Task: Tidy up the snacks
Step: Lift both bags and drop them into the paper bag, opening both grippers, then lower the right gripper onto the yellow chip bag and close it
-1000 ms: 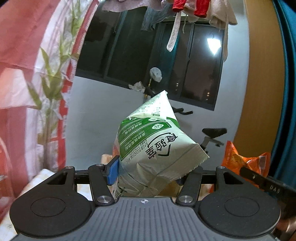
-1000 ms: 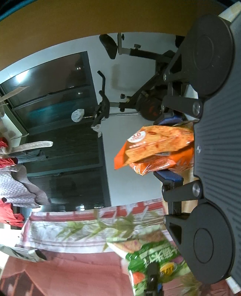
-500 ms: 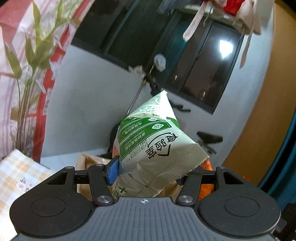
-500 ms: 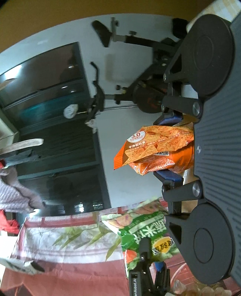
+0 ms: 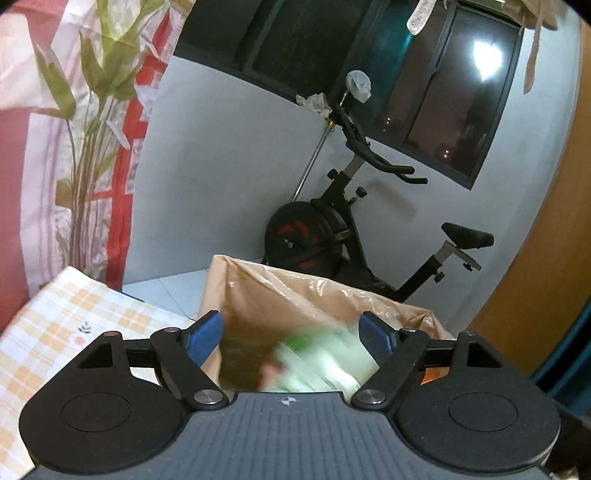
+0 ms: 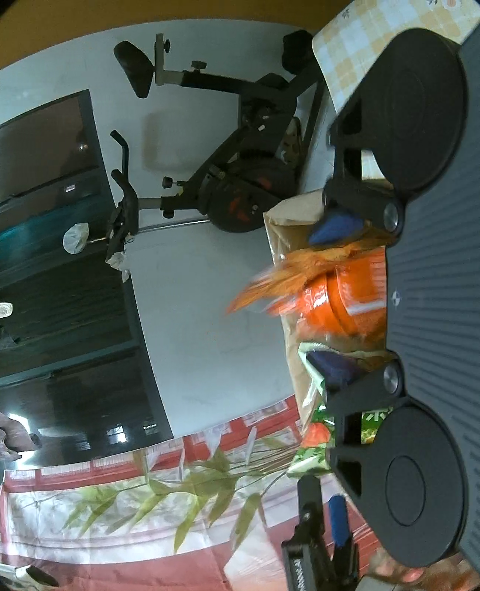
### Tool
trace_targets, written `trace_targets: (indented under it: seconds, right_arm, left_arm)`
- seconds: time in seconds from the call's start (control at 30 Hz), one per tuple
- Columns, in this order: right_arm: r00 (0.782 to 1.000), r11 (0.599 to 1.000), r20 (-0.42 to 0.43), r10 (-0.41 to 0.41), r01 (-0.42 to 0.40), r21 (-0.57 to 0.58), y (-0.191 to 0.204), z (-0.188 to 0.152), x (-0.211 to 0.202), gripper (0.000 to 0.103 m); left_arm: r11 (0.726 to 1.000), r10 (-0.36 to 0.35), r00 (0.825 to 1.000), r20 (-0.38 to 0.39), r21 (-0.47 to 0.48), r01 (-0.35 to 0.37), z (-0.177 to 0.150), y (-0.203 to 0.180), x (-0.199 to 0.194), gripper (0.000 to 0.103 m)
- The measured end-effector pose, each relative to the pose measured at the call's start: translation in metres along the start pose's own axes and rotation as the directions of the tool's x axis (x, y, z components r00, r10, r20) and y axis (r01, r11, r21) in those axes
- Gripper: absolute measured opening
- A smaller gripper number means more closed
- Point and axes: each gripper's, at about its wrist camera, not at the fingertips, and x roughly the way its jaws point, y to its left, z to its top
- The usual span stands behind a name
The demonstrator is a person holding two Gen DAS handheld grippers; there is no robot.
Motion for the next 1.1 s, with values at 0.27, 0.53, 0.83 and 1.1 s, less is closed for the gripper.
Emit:
trace_targets:
  seconds: [0.27, 0.53, 0.83, 1.1]
  right_arm:
    - [1.000, 1.000, 0.015, -0.008, 0.008, -0.013, -0.001, -0.003, -0.022, 0.079]
    - [0.999, 0.996, 0.041, 0.028, -0.025, -0.086, 0.009, -0.027, -0.068, 0.080]
    - [0.996, 0.980, 0.031, 0.082, -0.074, -0.184, 0.039, -0.090, -0.104, 0.085]
    - [0.984, 0.937, -0.094, 0.151, -0.173, -0.303, 0.074, -0.141, -0.096, 0.086]
  left_arm:
    - [0.999, 0.023, 1.000, 0.021, 0.032, -0.024, -0.011, -0.009, -0.025, 0.081]
    - [0.991, 0.025, 0.998, 0.062, 0.129, -0.033, -0.045, -0.014, -0.066, 0.081]
    - [0.987, 0.085, 0.996, 0.028, 0.133, -0.088, -0.098, -0.005, -0.095, 0.081]
    - [0.988, 0.142, 0.990, -0.028, 0.058, -0.140, -0.135, 0.015, -0.097, 0.081]
